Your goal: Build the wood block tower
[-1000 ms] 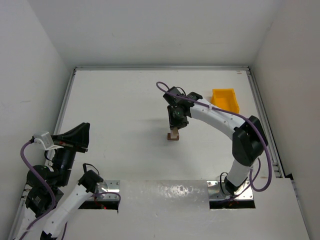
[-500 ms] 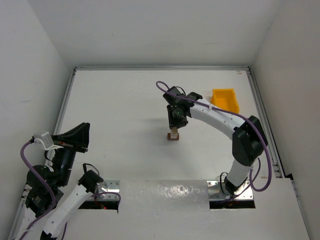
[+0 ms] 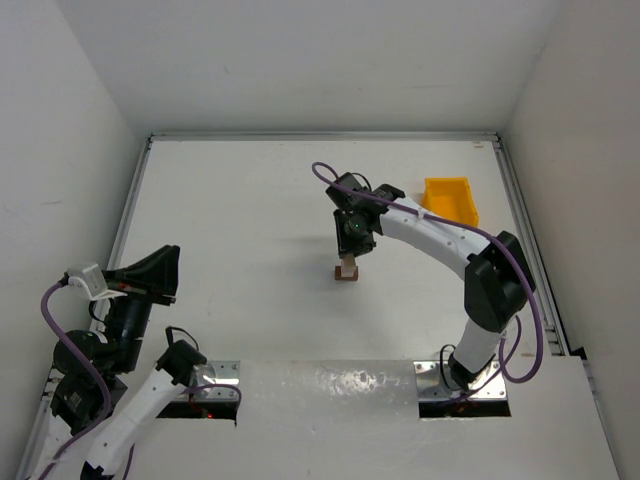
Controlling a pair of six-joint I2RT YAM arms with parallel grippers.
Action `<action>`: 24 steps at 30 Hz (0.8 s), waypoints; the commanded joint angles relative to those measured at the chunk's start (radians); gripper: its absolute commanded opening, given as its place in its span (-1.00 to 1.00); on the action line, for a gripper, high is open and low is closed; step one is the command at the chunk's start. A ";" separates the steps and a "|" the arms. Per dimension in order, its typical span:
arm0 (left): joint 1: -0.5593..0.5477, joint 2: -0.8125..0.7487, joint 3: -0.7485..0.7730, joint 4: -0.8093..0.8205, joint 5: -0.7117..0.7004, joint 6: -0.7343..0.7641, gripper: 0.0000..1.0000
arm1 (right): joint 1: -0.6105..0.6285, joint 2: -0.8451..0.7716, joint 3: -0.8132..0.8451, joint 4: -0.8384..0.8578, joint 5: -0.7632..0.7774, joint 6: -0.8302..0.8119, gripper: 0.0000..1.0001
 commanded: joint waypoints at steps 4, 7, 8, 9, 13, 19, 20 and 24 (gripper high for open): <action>-0.010 -0.038 0.002 0.019 -0.004 -0.004 -0.63 | -0.005 0.003 -0.002 0.018 0.009 -0.008 -0.41; -0.011 -0.038 0.002 0.019 -0.004 -0.002 -0.63 | -0.005 0.003 -0.002 0.018 0.009 -0.008 -0.41; -0.010 -0.038 0.002 0.019 -0.004 -0.002 -0.63 | -0.005 0.004 -0.004 0.020 0.009 -0.008 -0.41; -0.010 -0.038 0.002 0.019 -0.004 -0.002 -0.63 | -0.005 0.003 -0.004 0.020 0.009 -0.008 -0.41; -0.010 -0.038 0.002 0.019 -0.004 -0.002 -0.63 | -0.007 0.003 -0.007 0.020 0.014 -0.009 -0.40; -0.010 -0.036 0.002 0.019 -0.004 -0.002 -0.63 | -0.008 0.004 -0.013 0.027 0.012 -0.011 -0.40; -0.011 -0.036 0.002 0.019 -0.004 -0.004 -0.63 | -0.008 0.004 -0.014 0.029 0.010 -0.009 -0.40; -0.010 -0.036 0.002 0.019 -0.004 -0.002 -0.63 | -0.010 0.004 -0.021 0.030 0.014 -0.012 -0.39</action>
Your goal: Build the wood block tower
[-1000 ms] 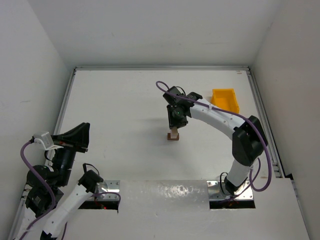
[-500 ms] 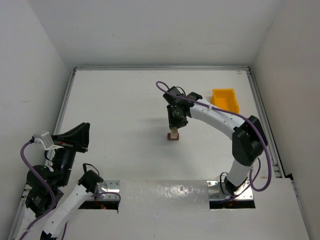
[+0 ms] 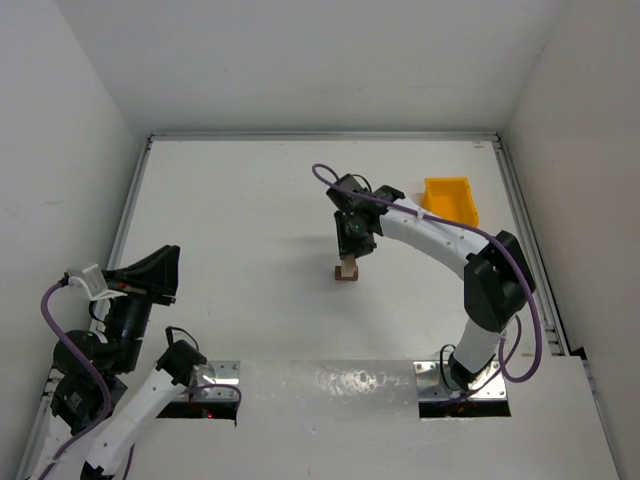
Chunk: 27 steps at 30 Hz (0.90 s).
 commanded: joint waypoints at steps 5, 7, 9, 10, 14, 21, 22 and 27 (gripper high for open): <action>-0.011 -0.036 0.002 0.019 -0.004 -0.002 -0.63 | -0.004 0.003 -0.006 0.024 0.013 -0.011 -0.35; -0.010 -0.036 0.002 0.019 -0.004 -0.004 -0.63 | -0.004 0.003 -0.007 0.024 0.013 -0.010 -0.35; -0.010 -0.038 0.002 0.019 -0.006 -0.002 -0.63 | -0.004 0.003 -0.006 0.024 0.015 -0.011 -0.35; -0.010 -0.038 0.002 0.019 -0.006 -0.002 -0.63 | -0.004 0.006 -0.007 0.025 0.013 -0.010 -0.35; -0.010 -0.038 0.002 0.019 -0.006 -0.002 -0.63 | -0.004 0.006 -0.007 0.028 0.012 -0.008 -0.33; -0.011 -0.039 0.002 0.018 -0.006 -0.002 -0.63 | -0.004 0.011 -0.004 0.028 0.010 -0.008 -0.30; -0.011 -0.039 0.002 0.018 -0.006 -0.002 -0.63 | -0.006 0.011 -0.004 0.027 0.010 -0.008 -0.29; -0.010 -0.039 0.002 0.019 -0.006 -0.004 -0.63 | -0.004 0.009 -0.006 0.030 0.005 -0.010 -0.28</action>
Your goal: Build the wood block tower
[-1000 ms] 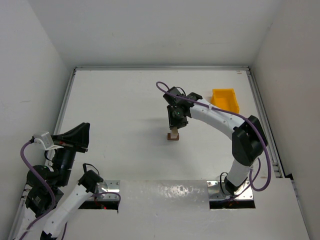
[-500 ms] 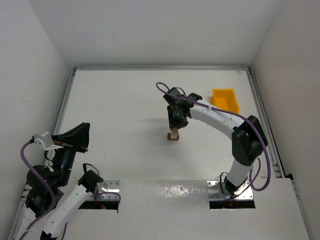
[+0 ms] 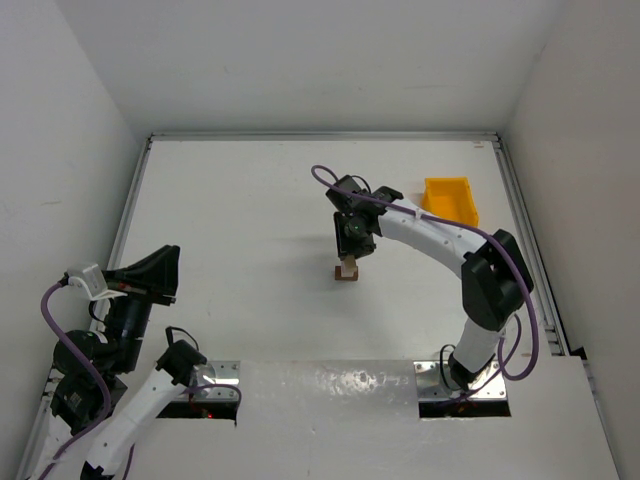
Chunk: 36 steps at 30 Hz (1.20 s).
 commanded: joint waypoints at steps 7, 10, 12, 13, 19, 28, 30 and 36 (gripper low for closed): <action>-0.010 -0.039 0.002 0.018 -0.006 -0.002 -0.63 | -0.006 0.001 0.000 0.019 0.004 -0.006 -0.27; -0.010 -0.039 0.002 0.018 -0.006 -0.002 -0.63 | -0.006 0.003 0.000 0.019 0.004 -0.006 -0.27; -0.010 -0.039 0.002 0.018 -0.006 -0.002 -0.63 | -0.006 0.003 0.002 0.021 0.003 -0.008 -0.25; -0.010 -0.039 0.002 0.018 -0.006 -0.004 -0.63 | -0.006 0.003 0.002 0.021 0.003 -0.008 -0.25; -0.010 -0.039 0.002 0.018 -0.006 -0.004 -0.63 | -0.006 0.003 0.002 0.022 0.000 -0.011 -0.21; -0.011 -0.041 0.002 0.018 -0.006 -0.002 -0.63 | -0.004 0.005 0.005 0.021 -0.003 -0.011 -0.13; -0.010 -0.042 0.002 0.018 -0.006 -0.002 -0.63 | -0.006 0.005 0.003 0.021 -0.002 -0.012 -0.12; -0.010 -0.041 0.002 0.018 -0.006 -0.002 -0.63 | -0.007 0.003 0.005 0.027 -0.009 -0.012 0.04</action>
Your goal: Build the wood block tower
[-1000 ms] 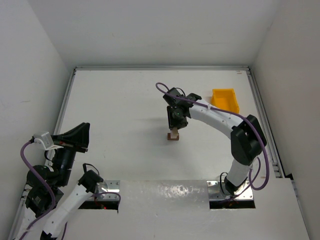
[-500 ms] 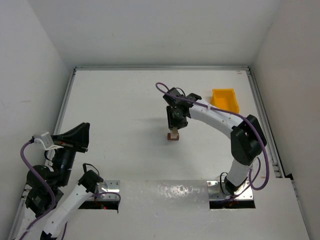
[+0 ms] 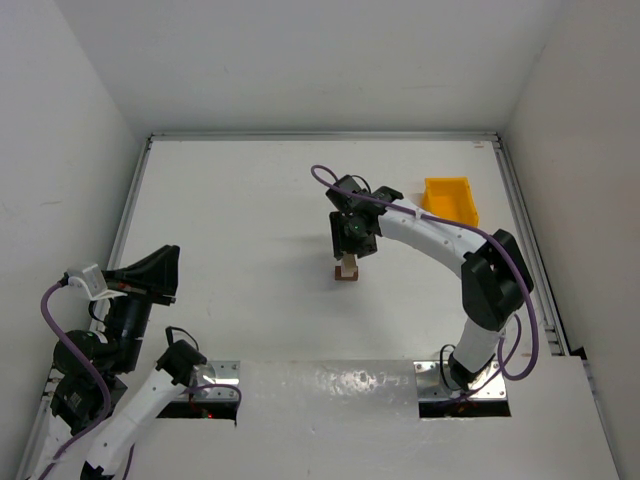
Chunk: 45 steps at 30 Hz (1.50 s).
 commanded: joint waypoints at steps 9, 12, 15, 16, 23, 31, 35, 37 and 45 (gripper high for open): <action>-0.008 -0.035 0.002 0.019 -0.003 -0.002 -0.63 | -0.005 -0.004 0.009 0.027 -0.013 -0.017 0.15; -0.010 -0.029 0.000 0.019 -0.003 -0.004 -0.63 | -0.008 -0.010 0.012 0.026 -0.010 -0.025 0.23; -0.008 -0.019 0.002 0.019 -0.003 -0.002 -0.63 | -0.014 -0.017 0.011 0.029 -0.011 -0.031 0.31; -0.008 -0.016 0.000 0.019 -0.003 -0.002 -0.63 | -0.014 -0.020 0.009 0.030 -0.011 -0.037 0.33; 0.010 0.024 0.000 0.022 0.003 0.001 -0.63 | -0.036 -0.077 0.005 0.047 -0.017 -0.074 0.35; 0.036 0.080 -0.004 0.025 0.005 0.001 -0.63 | -0.115 -0.163 -0.034 0.176 -0.037 -0.141 0.26; 0.054 0.120 -0.005 0.024 0.002 0.001 -0.63 | -0.215 -0.197 -0.118 0.330 -0.147 -0.154 -0.32; 0.062 0.140 -0.006 0.024 -0.001 0.004 -0.63 | -0.249 -0.182 -0.139 0.369 -0.196 -0.152 -0.71; 0.114 0.306 0.003 0.025 -0.011 0.001 -0.65 | -0.316 -0.037 -0.155 0.590 -0.276 -0.200 -1.00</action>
